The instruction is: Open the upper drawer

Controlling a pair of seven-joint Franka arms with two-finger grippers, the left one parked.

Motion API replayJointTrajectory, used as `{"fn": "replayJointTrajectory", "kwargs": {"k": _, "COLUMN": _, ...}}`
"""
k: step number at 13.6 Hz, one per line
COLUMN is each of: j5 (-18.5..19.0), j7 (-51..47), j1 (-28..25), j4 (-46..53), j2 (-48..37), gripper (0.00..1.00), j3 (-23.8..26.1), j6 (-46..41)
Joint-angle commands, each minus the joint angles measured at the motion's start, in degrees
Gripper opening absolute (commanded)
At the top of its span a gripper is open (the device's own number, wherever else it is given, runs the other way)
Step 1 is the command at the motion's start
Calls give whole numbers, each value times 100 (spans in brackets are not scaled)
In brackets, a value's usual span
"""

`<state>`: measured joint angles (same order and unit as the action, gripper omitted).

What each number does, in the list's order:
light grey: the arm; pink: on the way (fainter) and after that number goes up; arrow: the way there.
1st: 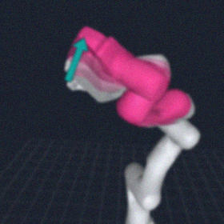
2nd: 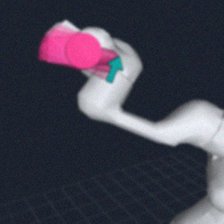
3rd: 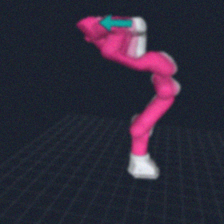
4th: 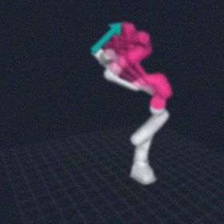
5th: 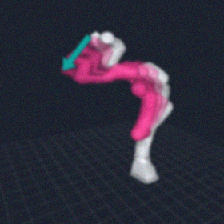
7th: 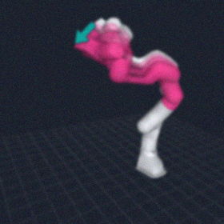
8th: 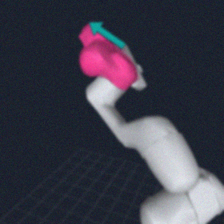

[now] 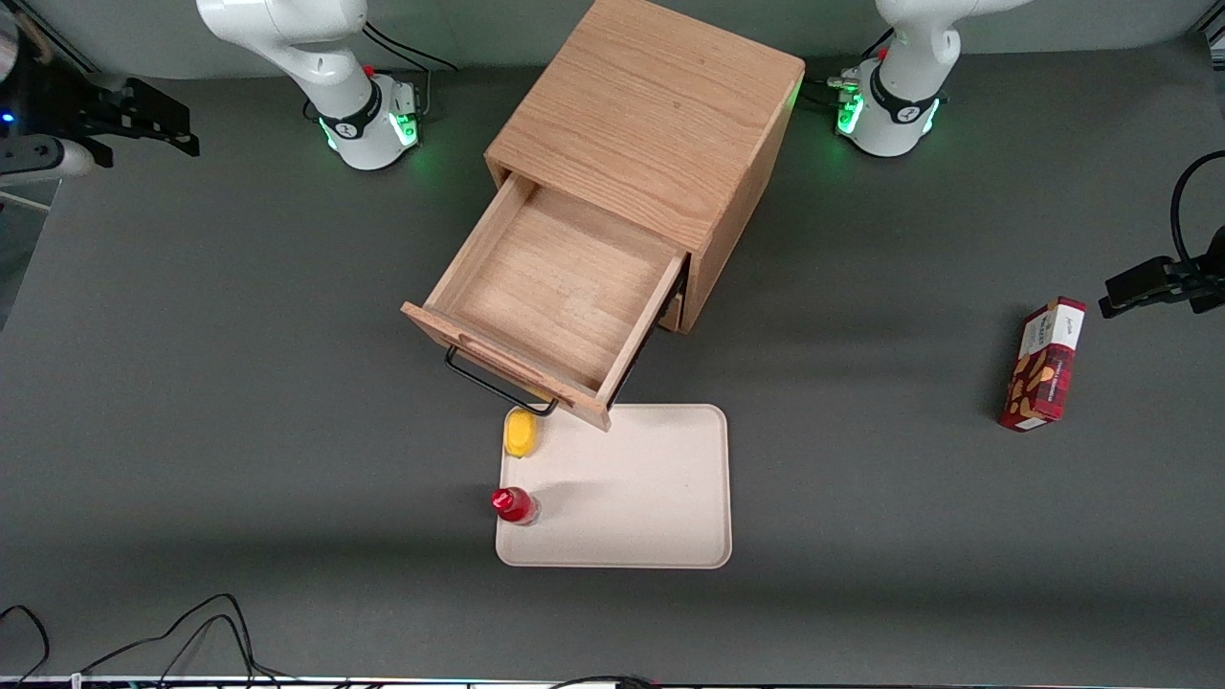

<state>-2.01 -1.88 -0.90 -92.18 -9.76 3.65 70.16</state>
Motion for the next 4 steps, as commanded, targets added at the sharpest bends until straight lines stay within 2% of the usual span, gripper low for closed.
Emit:
{"fn": "replayJointTrajectory", "kwargs": {"k": 1, "j5": -133, "j7": -400, "j1": 2, "j4": -1513, "j2": -852, "gripper": 100, "j3": -22, "j6": 823}}
{"fn": "replayJointTrajectory", "kwargs": {"k": 4, "j5": -63, "j7": -647, "j1": 2, "j4": -1136, "j2": -422, "gripper": 100, "j3": -153, "j6": 833}}
